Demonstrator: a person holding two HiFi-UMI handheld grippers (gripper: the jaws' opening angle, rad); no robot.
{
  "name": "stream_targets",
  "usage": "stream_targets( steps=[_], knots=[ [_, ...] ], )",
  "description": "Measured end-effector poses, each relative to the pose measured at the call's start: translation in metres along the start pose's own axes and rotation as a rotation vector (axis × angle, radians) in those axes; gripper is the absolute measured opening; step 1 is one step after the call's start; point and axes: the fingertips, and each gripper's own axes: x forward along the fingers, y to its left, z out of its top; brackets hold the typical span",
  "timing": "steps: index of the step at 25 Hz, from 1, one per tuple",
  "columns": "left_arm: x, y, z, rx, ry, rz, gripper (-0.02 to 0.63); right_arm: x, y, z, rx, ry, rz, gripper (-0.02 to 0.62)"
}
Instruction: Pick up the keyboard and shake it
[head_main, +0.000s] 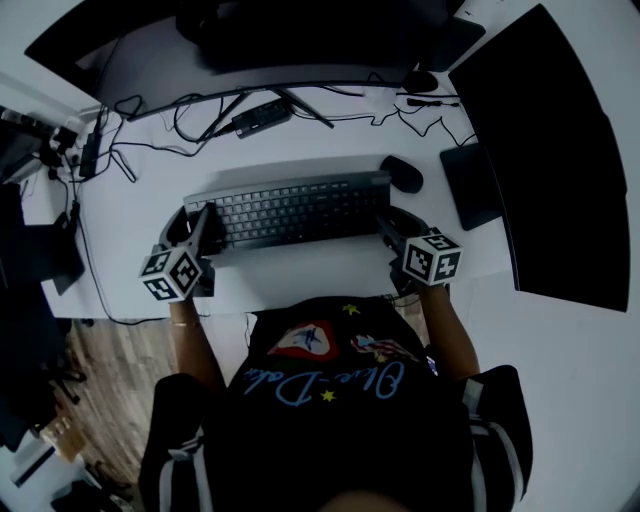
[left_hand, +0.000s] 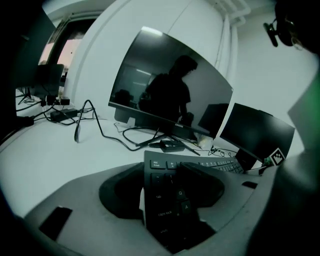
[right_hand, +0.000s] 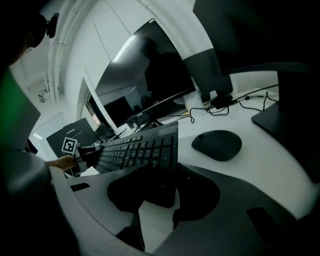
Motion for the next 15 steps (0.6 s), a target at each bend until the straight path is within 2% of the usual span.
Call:
stream_targets(
  steps=[15],
  knots=[
    [-0.055, -0.025, 0.097, 0.114, -0.336, -0.015, 0.209, -0.03, 0.049, 0.088, -0.203, -0.269, 0.06, 0.132]
  ],
)
